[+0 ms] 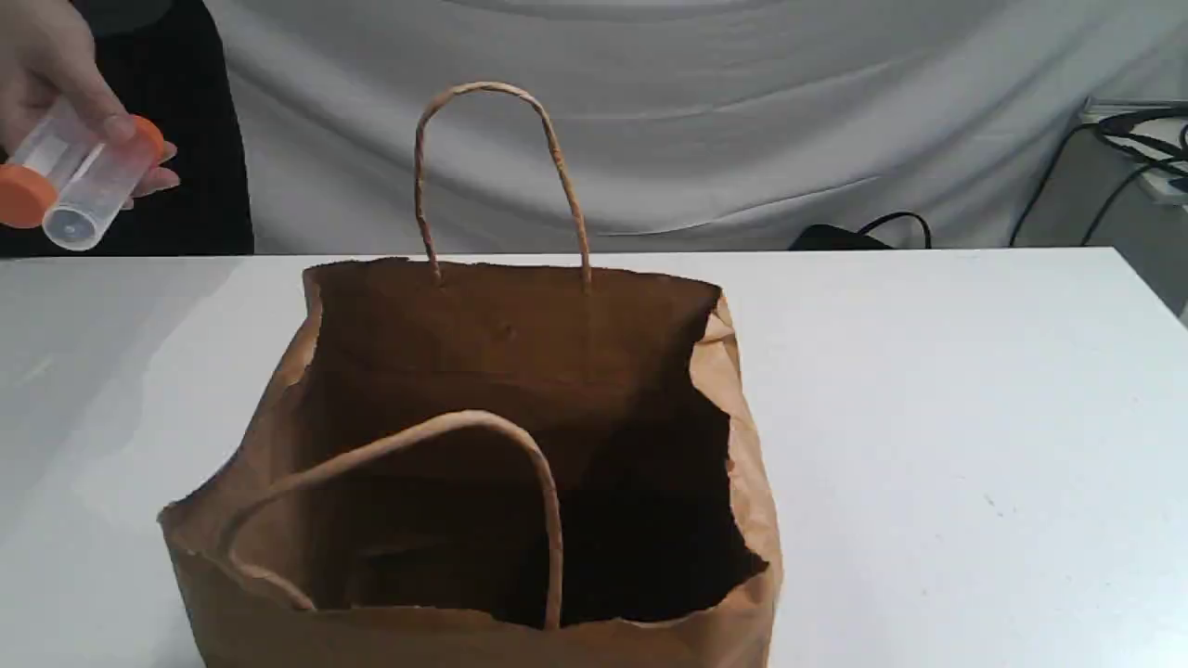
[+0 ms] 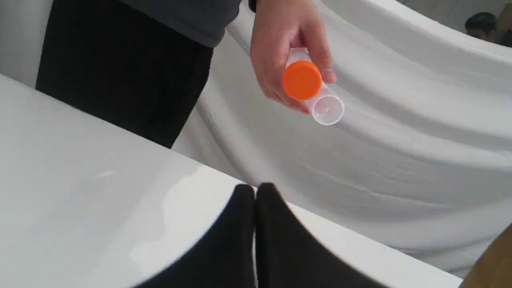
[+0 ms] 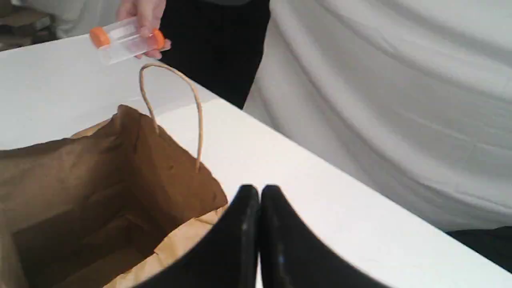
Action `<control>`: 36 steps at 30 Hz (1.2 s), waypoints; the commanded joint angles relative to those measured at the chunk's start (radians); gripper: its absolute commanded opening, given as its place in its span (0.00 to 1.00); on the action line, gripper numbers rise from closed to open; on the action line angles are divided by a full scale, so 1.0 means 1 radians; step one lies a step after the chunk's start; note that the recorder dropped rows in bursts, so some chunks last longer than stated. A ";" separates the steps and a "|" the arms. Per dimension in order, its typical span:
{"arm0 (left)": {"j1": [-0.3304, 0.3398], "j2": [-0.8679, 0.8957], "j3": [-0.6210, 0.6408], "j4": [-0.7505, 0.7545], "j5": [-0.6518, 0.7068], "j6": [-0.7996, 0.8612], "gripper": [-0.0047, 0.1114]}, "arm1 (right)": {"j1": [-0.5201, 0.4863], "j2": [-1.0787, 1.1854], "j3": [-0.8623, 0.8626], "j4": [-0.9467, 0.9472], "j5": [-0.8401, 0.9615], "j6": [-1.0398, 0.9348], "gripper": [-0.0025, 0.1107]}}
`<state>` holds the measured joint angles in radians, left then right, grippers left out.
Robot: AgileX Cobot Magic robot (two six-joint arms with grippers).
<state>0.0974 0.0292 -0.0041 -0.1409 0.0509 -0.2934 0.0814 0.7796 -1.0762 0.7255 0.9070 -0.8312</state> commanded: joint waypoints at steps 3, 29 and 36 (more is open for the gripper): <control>0.003 -0.003 0.004 0.004 -0.009 0.010 0.04 | 0.018 0.131 -0.101 0.036 0.131 -0.042 0.02; 0.003 -0.003 0.004 0.004 -0.009 0.010 0.04 | 0.345 0.315 -0.106 -0.043 0.178 -0.234 0.53; 0.003 -0.003 0.004 0.004 -0.009 0.010 0.04 | 0.469 0.368 -0.106 -0.012 0.208 -0.234 0.53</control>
<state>0.0974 0.0292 -0.0041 -0.1409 0.0509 -0.2892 0.5223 1.1377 -1.1817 0.6847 1.1269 -1.0560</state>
